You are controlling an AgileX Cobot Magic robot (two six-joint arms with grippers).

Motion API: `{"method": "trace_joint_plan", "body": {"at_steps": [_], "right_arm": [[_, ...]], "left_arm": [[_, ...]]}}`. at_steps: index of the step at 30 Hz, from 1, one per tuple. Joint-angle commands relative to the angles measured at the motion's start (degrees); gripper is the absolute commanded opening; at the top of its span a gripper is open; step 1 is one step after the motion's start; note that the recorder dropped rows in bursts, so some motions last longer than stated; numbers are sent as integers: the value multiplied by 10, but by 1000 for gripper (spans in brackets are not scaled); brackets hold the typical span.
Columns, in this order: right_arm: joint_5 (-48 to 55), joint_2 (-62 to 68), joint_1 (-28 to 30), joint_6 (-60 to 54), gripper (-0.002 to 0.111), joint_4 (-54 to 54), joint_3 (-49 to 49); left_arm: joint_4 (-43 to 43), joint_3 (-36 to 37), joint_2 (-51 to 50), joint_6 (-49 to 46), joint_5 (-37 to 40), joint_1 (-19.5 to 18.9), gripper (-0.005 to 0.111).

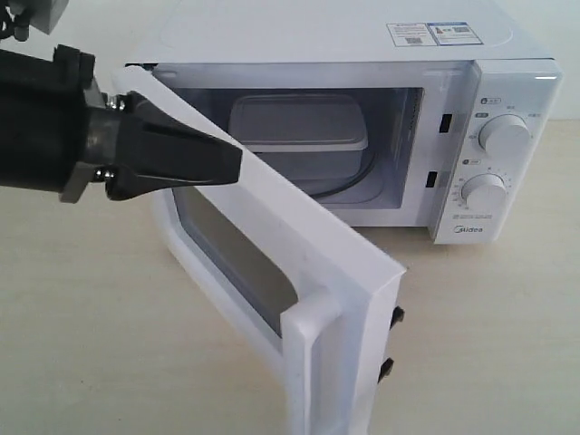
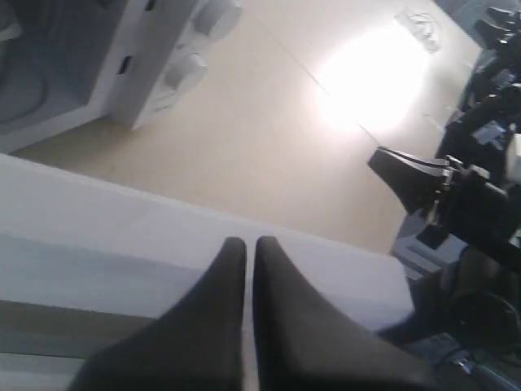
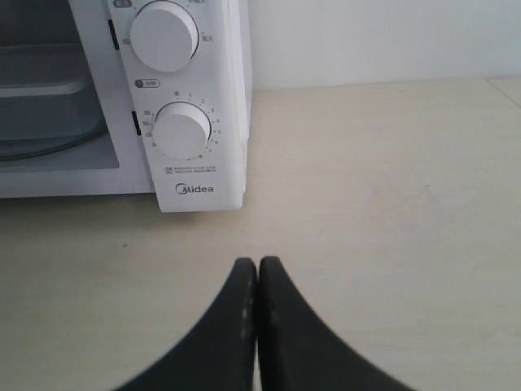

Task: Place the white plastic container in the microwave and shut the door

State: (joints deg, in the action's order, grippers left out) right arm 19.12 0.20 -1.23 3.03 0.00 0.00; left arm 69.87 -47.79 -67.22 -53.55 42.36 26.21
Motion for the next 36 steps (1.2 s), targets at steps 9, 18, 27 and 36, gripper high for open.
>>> {"method": "trace_joint_plan", "body": {"at_steps": [9, 18, 27, 36], "right_arm": [[-3, -2, 1, -3, 0, -3, 0], [-3, -2, 1, -3, 0, -3, 0], [-3, -2, 1, -3, 0, -3, 0], [-3, -2, 1, -3, 0, -3, 0]], "left_arm": [[56, 101, 73, -82, 57, 5, 4], [62, 177, 94, -103, -143, 5, 4], [122, 97, -51, -210, -156, 5, 4], [144, -16, -145, -210, -122, 5, 4]]}}
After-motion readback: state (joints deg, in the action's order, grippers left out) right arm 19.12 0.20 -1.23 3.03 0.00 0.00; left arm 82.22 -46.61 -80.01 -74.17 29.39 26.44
